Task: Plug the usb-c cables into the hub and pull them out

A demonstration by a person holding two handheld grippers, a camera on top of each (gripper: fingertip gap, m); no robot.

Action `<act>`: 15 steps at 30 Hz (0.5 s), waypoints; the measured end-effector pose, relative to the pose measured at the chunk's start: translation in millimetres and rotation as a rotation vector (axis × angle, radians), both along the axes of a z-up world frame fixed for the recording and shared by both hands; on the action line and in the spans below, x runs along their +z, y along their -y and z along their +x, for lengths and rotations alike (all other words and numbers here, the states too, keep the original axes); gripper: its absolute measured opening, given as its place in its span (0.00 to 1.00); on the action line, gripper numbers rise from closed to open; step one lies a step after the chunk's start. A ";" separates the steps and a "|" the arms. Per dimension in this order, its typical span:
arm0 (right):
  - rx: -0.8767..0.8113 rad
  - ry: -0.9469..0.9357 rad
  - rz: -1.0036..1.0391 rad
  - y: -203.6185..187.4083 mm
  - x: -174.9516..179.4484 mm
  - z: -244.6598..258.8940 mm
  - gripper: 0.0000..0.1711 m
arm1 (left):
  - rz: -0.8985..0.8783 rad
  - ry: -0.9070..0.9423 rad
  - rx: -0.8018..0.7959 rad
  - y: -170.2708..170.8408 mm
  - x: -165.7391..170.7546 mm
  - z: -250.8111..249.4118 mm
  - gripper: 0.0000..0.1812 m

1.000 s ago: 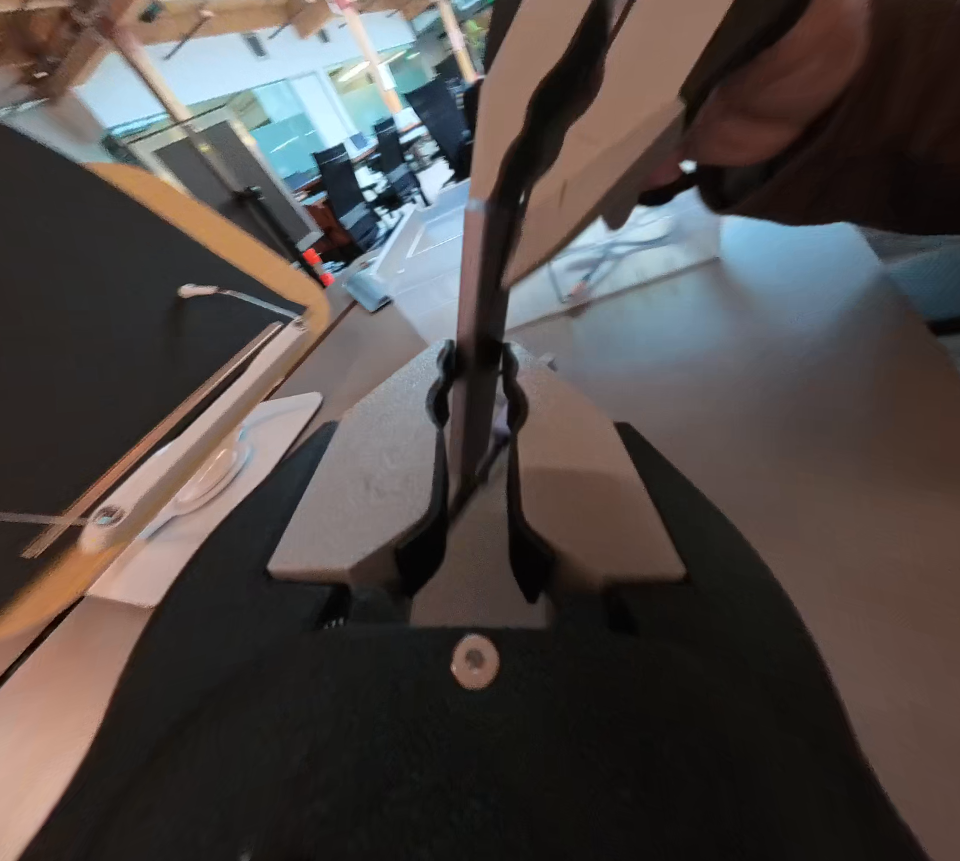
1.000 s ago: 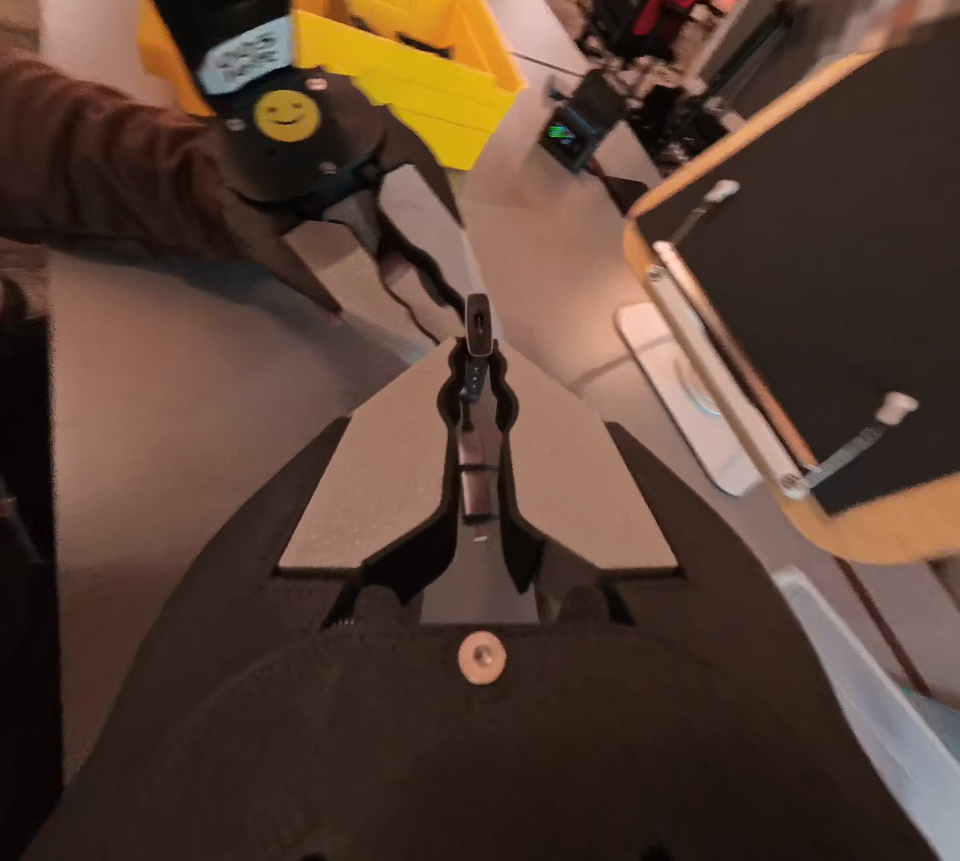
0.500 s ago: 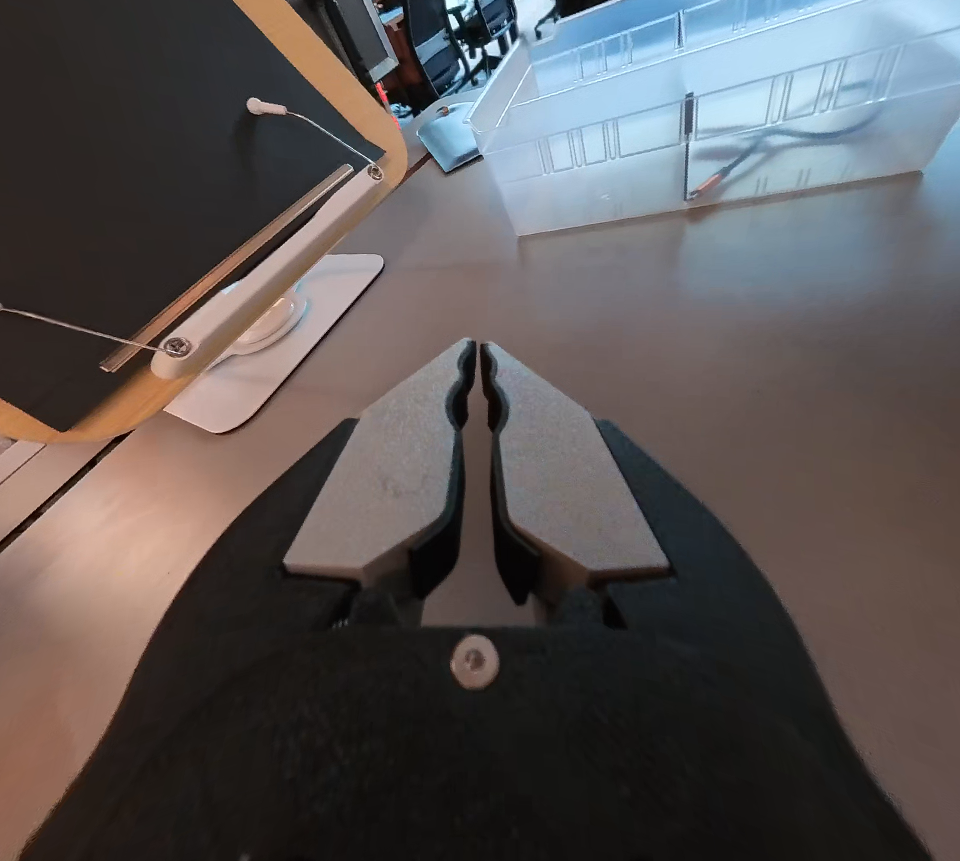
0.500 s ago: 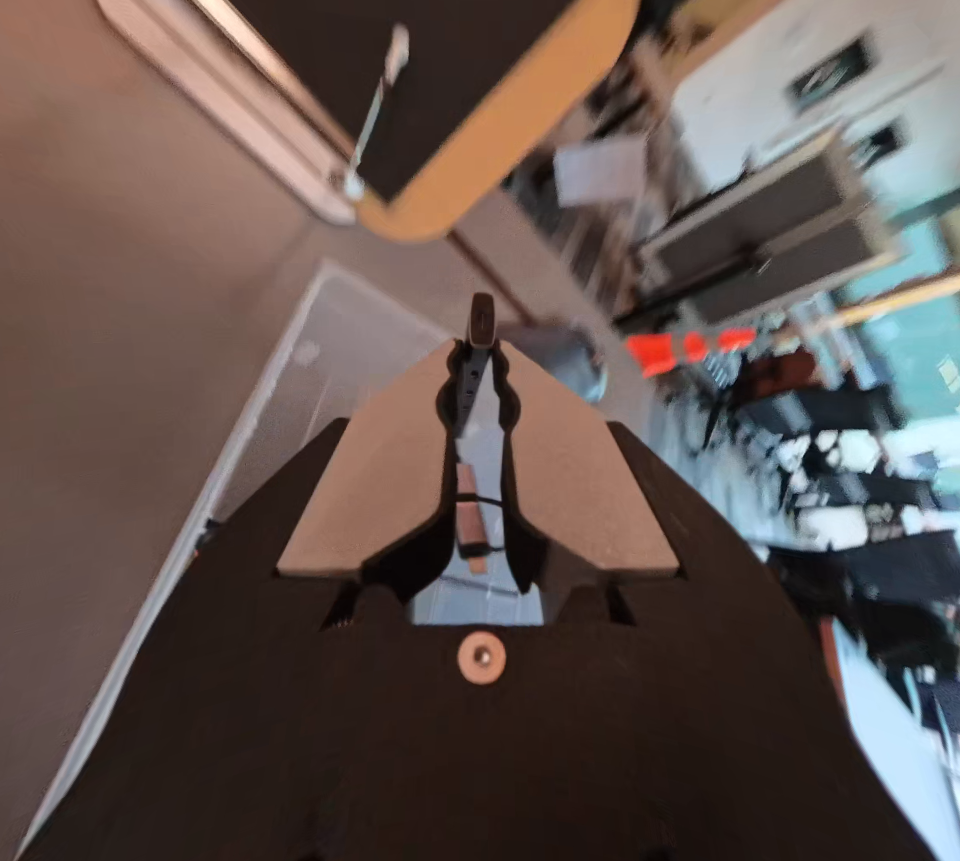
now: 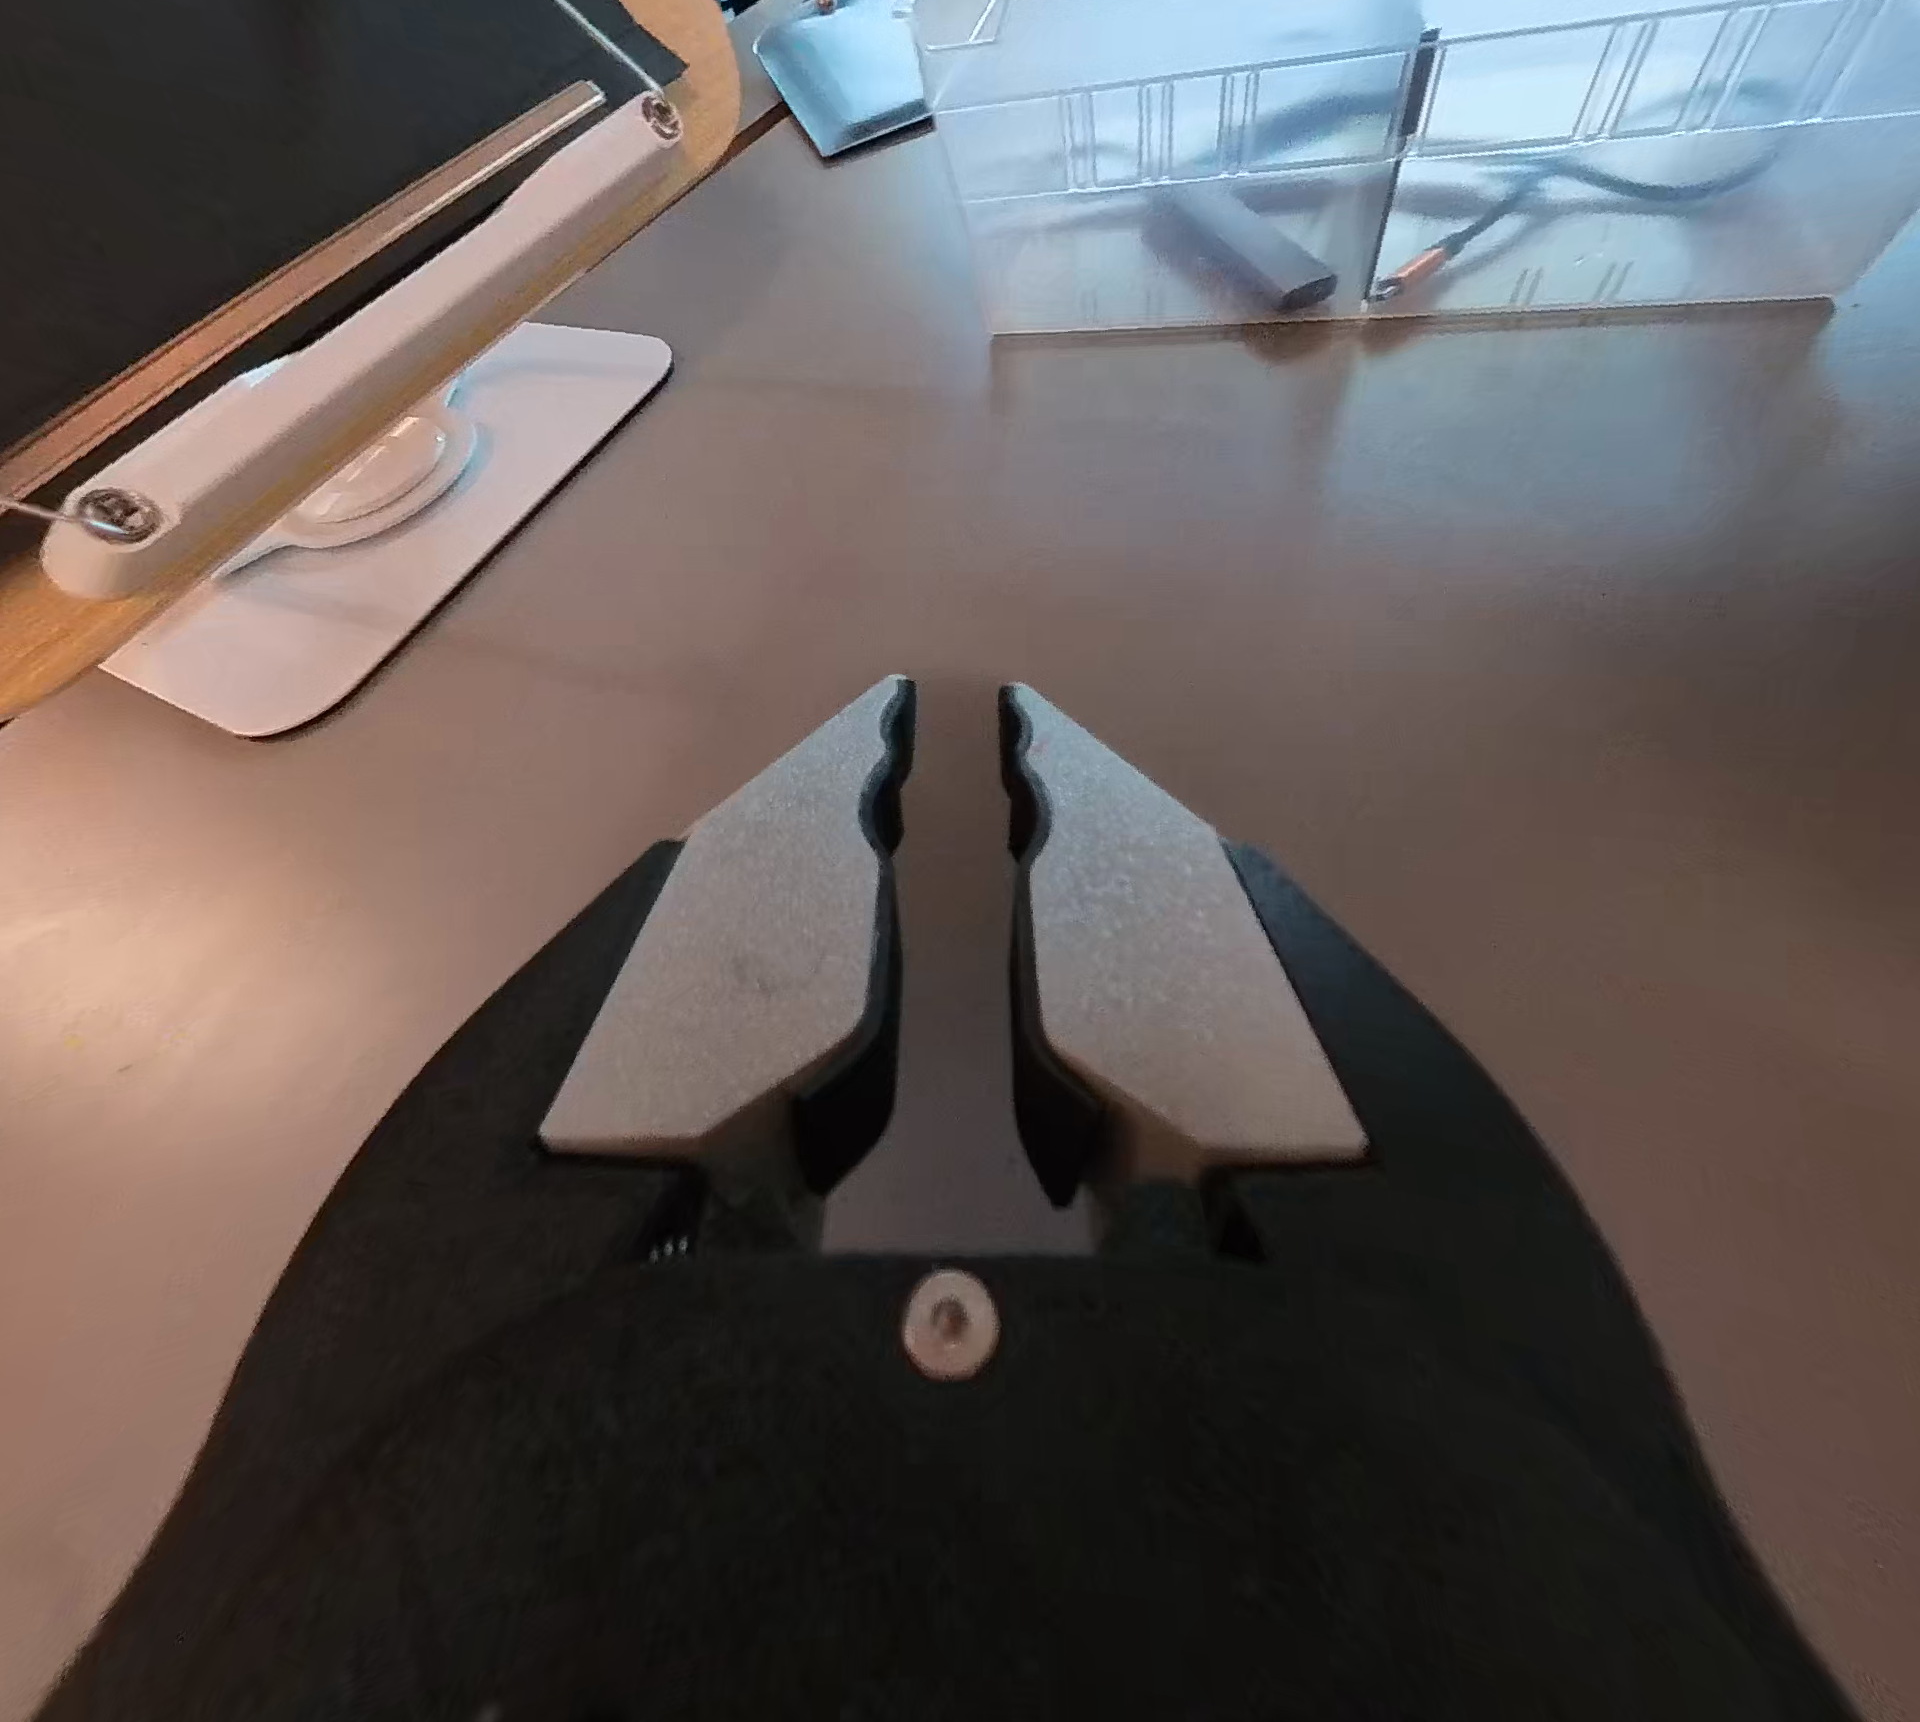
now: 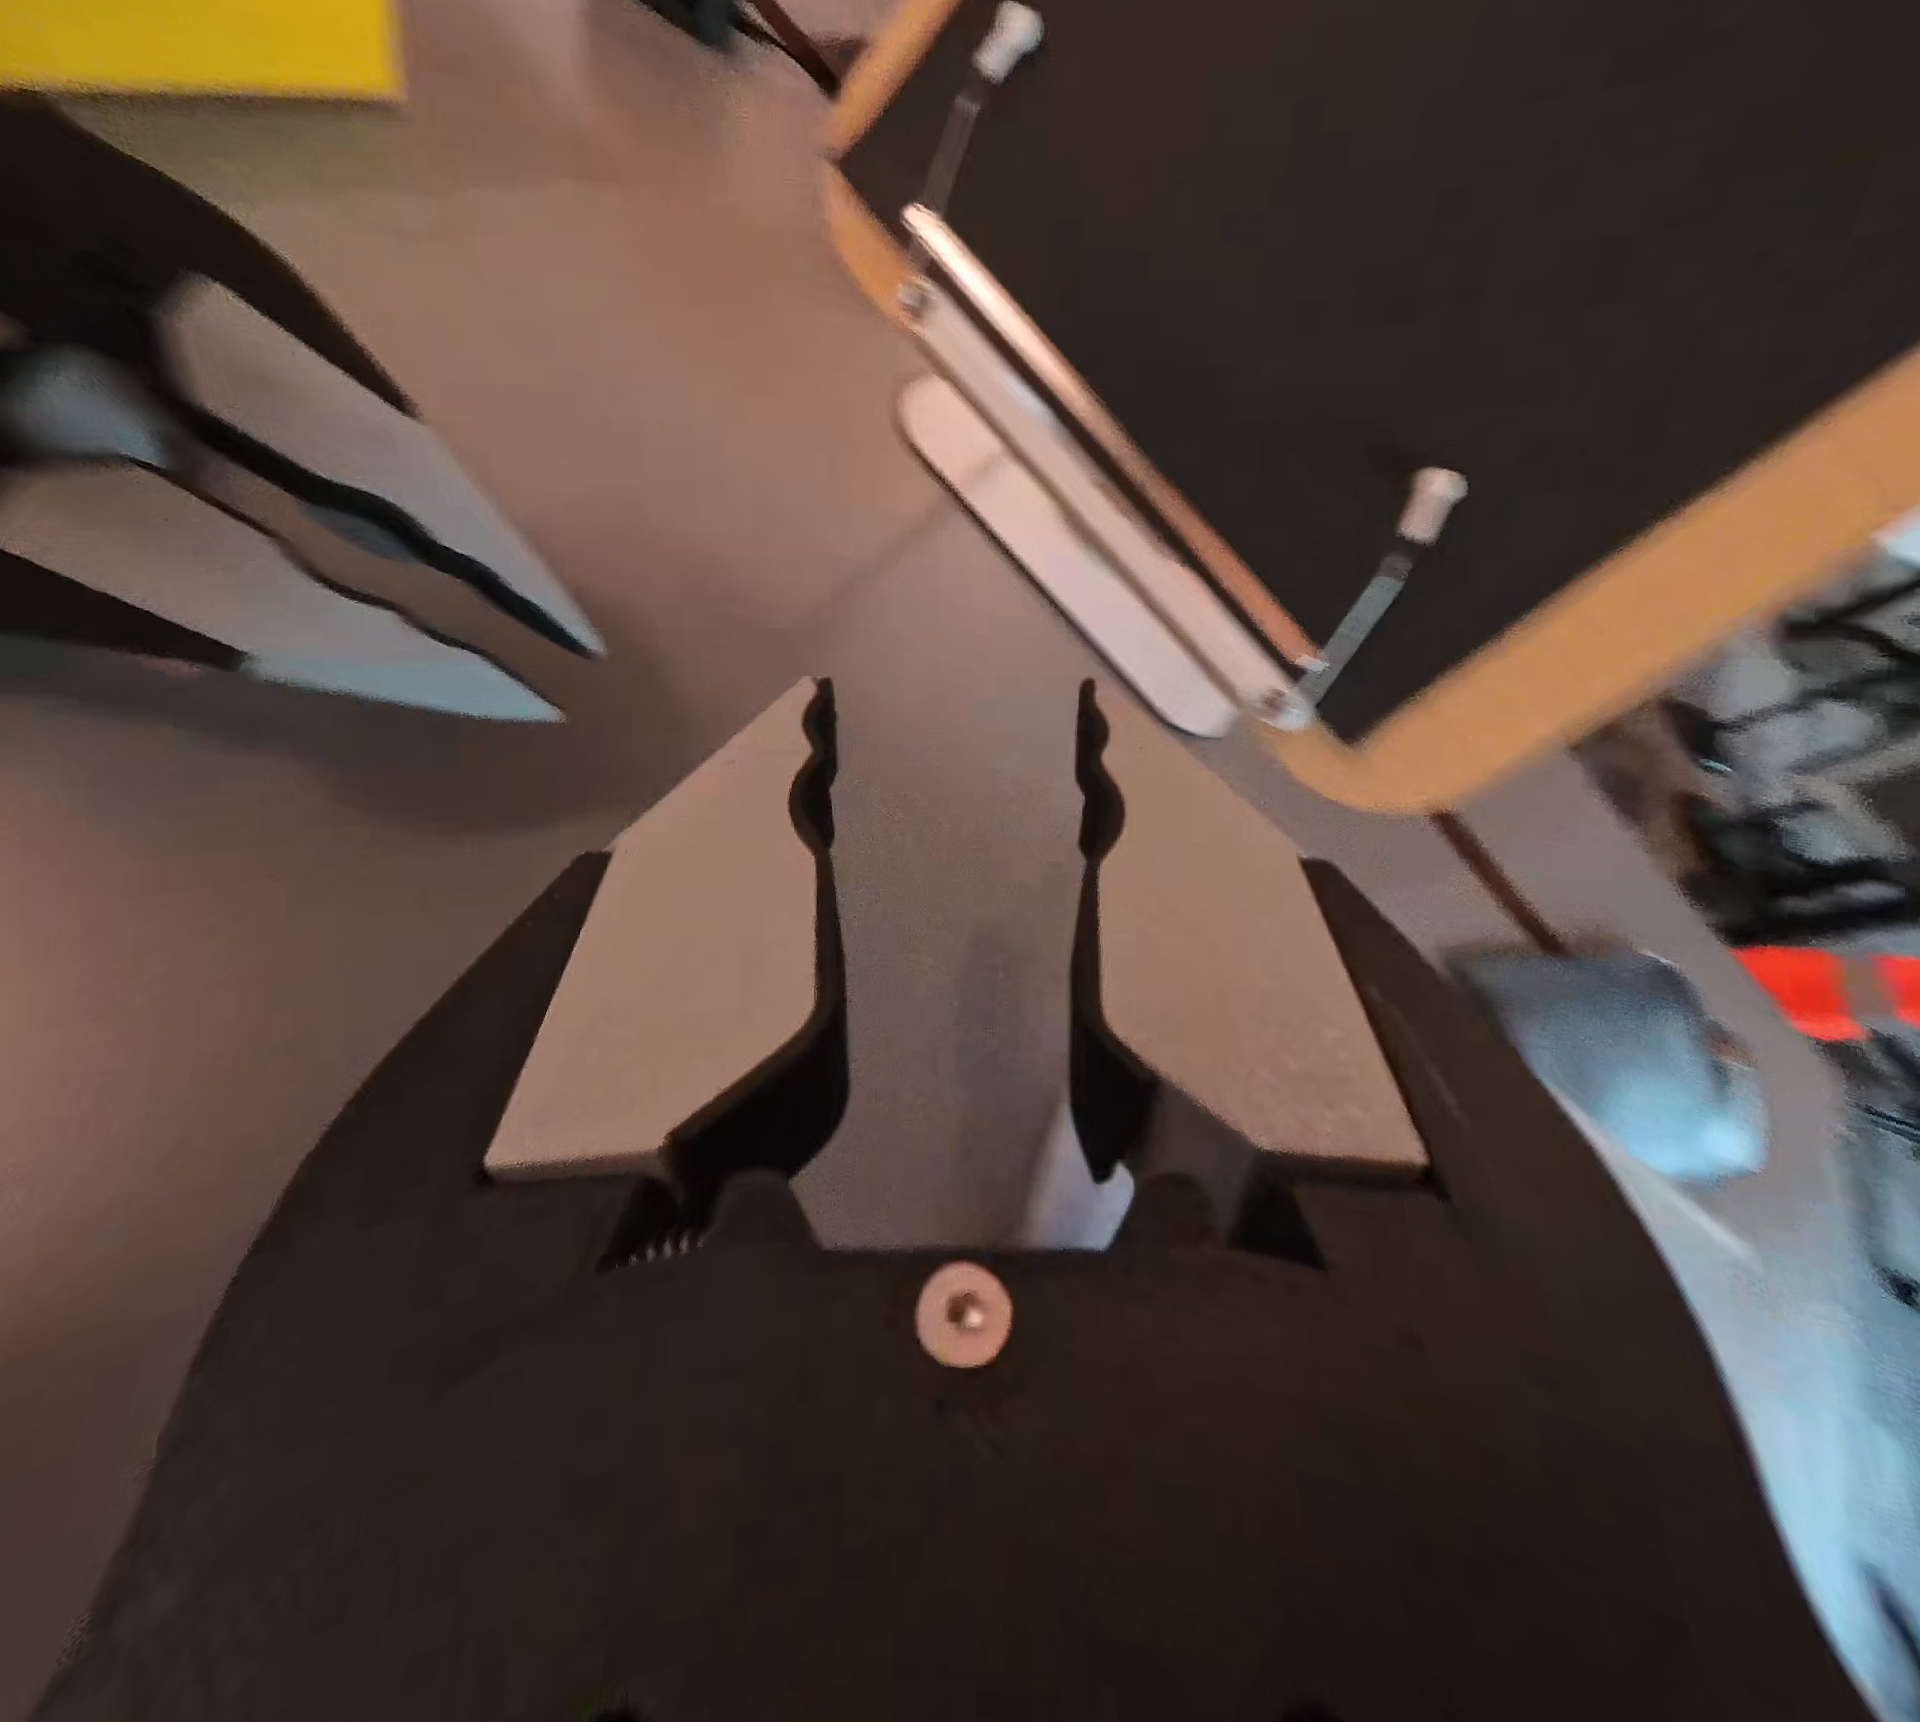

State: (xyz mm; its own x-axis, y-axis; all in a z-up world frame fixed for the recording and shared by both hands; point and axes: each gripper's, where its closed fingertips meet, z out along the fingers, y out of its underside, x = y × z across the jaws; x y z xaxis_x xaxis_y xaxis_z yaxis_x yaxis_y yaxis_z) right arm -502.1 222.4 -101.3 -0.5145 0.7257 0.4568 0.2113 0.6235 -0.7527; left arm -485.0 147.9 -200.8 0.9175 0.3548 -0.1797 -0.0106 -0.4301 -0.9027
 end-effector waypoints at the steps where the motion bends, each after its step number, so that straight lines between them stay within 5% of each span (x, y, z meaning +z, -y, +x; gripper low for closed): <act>1: 0.034 0.016 -0.053 17.8 -8.9 -0.6 0.24 | -0.002 0.000 0.009 1.3 -0.3 -2.1 0.07; 7: 0.049 0.026 -0.222 62.2 -54.1 -16.3 0.24 | 0.006 0.011 0.036 4.8 0.1 -8.0 0.07; 15: 0.072 0.010 -0.181 54.7 -97.7 -37.5 0.20 | -0.037 -0.003 0.034 5.2 -5.4 -7.2 0.09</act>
